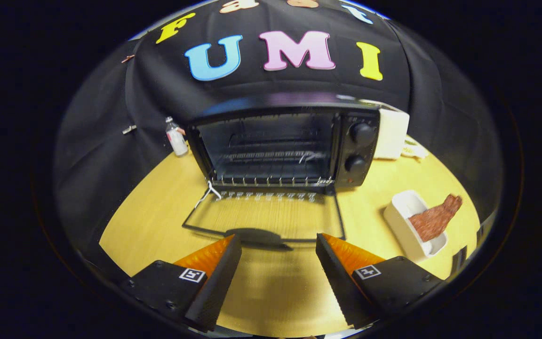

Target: Open the toaster oven, put the food inside, and close the toaster oven door.

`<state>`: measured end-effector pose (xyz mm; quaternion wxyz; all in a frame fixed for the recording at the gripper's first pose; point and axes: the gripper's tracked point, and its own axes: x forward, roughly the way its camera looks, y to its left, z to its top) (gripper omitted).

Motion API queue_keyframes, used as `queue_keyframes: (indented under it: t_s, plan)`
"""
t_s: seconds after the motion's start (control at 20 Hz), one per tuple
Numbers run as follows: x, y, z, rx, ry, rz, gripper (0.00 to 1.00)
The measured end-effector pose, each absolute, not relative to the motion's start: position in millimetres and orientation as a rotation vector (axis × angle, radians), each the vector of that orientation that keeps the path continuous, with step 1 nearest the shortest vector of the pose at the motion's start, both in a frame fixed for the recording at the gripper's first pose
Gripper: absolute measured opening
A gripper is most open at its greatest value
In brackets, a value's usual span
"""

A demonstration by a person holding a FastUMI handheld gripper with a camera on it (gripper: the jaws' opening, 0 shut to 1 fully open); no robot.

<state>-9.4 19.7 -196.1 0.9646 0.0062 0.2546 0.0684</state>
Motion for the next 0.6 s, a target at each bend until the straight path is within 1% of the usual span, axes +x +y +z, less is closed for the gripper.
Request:
queue_keyframes:
  t_s: [0.15,0.35,0.6]
  plan:
    - [-7,-26,-140,-0.038,0.441,0.126,0.99]
    - [5,-97,-91,-0.037,0.375,0.075,0.99]
    - [13,-188,-103,0.024,0.46,0.031,0.98]
